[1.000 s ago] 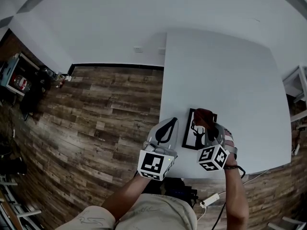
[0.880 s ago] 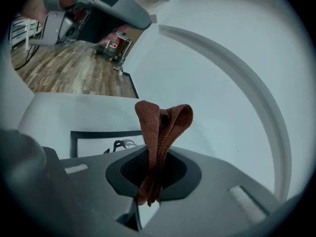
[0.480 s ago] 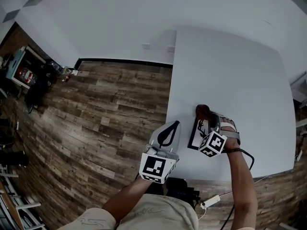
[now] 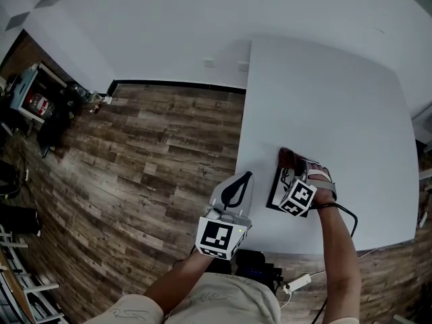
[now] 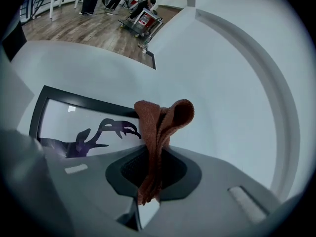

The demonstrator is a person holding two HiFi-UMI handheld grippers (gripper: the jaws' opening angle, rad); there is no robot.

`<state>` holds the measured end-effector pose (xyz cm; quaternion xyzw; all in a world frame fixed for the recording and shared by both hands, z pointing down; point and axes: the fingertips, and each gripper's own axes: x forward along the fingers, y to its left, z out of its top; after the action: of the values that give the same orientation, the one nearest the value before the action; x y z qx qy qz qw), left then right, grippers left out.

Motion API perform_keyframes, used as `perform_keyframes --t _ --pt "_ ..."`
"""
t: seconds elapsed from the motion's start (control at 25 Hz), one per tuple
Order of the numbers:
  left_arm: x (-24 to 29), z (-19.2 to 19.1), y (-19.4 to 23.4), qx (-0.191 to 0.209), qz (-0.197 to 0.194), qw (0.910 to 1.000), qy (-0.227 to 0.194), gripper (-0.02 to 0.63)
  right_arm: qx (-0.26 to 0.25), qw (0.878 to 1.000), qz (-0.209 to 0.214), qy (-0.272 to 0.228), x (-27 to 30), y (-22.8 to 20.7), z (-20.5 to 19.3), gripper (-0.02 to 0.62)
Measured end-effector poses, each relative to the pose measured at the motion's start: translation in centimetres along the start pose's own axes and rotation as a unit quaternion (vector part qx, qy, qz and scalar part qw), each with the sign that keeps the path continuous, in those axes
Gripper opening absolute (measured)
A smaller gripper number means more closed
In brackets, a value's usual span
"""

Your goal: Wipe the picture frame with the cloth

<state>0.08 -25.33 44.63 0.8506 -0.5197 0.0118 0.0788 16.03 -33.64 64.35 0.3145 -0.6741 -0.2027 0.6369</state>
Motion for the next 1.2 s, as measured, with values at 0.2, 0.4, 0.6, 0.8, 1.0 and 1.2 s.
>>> perform_keyframes --t 0.2,0.4,0.6,0.8,1.0,1.2 --pt "0.2 0.5 -0.3 -0.001 -0.004 1.0000 -0.002 0.000 -0.011 1.000 0.005 -0.006 -0.4 0.6 0.2 0.060" --pt "0.5 0.5 -0.6 -0.002 -0.008 1.0000 -0.003 0.000 -0.019 1.000 0.018 -0.007 -1.2 1.6 0.3 0.060" --pt "0.8 0.5 -1.1 -0.002 -0.014 0.9999 -0.002 0.000 -0.036 0.999 0.017 -0.001 -2.4 2.5 0.1 0.060" --pt "0.8 0.6 -1.4 -0.003 -0.019 0.9998 -0.005 0.000 -0.049 0.998 0.029 -0.003 -4.0 4.3 0.2 0.060" --pt "1.0 0.4 -1.7 -0.005 -0.026 0.9997 -0.003 0.000 -0.068 0.997 0.047 -0.005 -5.8 6.5 0.4 0.061" --pt "1.0 0.1 -1.7 -0.005 -0.026 0.9997 0.001 0.000 -0.082 0.995 0.058 -0.006 -7.6 8.3 0.4 0.061"
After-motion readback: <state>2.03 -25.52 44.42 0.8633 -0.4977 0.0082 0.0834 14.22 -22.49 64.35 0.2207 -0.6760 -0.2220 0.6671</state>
